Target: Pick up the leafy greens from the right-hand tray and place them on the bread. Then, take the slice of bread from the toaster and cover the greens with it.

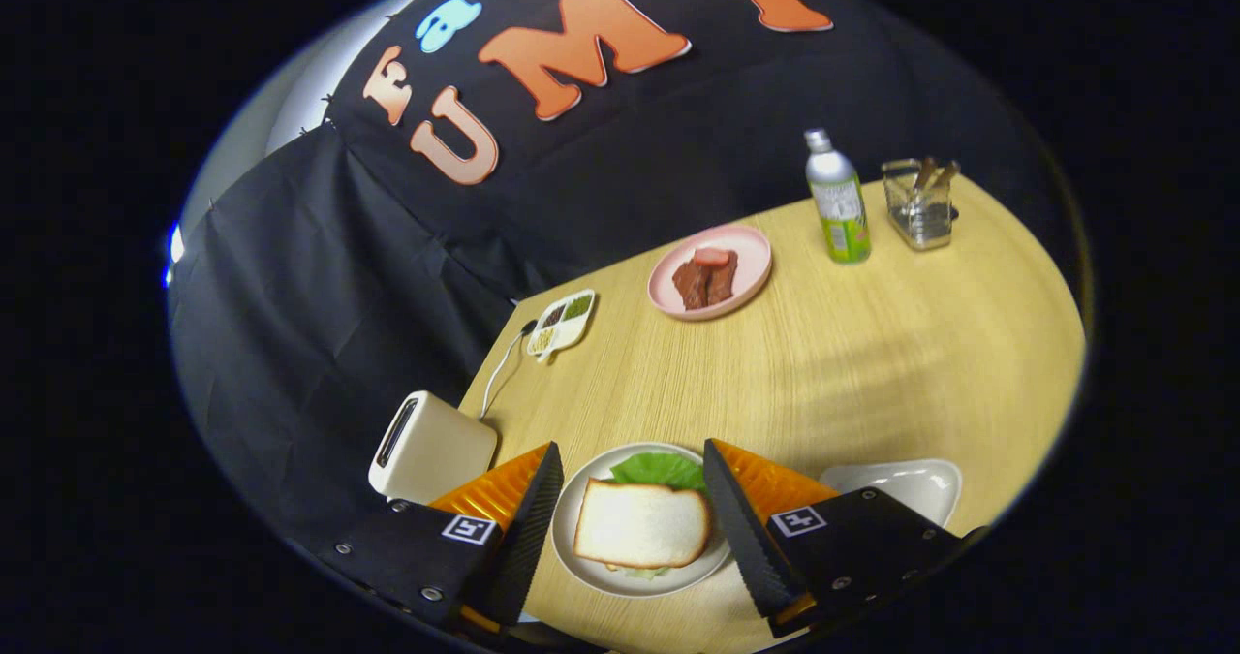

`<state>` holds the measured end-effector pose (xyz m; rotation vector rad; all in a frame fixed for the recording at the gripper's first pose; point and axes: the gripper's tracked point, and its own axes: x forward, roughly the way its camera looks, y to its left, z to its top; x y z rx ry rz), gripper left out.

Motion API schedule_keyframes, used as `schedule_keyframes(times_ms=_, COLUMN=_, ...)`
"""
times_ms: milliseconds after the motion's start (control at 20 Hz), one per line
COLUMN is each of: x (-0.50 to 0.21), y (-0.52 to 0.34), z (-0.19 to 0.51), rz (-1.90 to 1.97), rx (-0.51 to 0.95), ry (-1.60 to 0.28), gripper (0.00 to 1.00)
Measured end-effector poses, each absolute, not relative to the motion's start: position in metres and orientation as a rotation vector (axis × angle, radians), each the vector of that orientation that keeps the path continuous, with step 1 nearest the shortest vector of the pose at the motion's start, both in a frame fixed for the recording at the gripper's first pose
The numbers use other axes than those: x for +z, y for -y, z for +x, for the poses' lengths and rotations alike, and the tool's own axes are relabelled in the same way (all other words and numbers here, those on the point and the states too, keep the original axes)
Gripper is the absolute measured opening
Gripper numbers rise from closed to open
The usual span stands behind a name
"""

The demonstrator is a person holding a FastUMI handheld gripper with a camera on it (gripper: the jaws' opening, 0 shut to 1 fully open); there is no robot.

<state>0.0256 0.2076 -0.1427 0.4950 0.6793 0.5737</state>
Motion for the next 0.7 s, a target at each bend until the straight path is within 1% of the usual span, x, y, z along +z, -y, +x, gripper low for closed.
schedule_keyframes(times_ms=200, x=-0.082, y=-0.167, z=0.04, rz=0.365, rx=0.48, ry=-0.526, gripper=0.95)
schedule_keyframes(times_ms=550, x=0.059, y=-0.107, z=0.051, rz=0.246, rx=0.289, ry=-0.174, gripper=0.98)
schedule_keyframes(times_ms=700, x=0.098, y=-0.086, z=0.042, rz=0.228, rx=0.226, ry=-0.061, gripper=0.98)
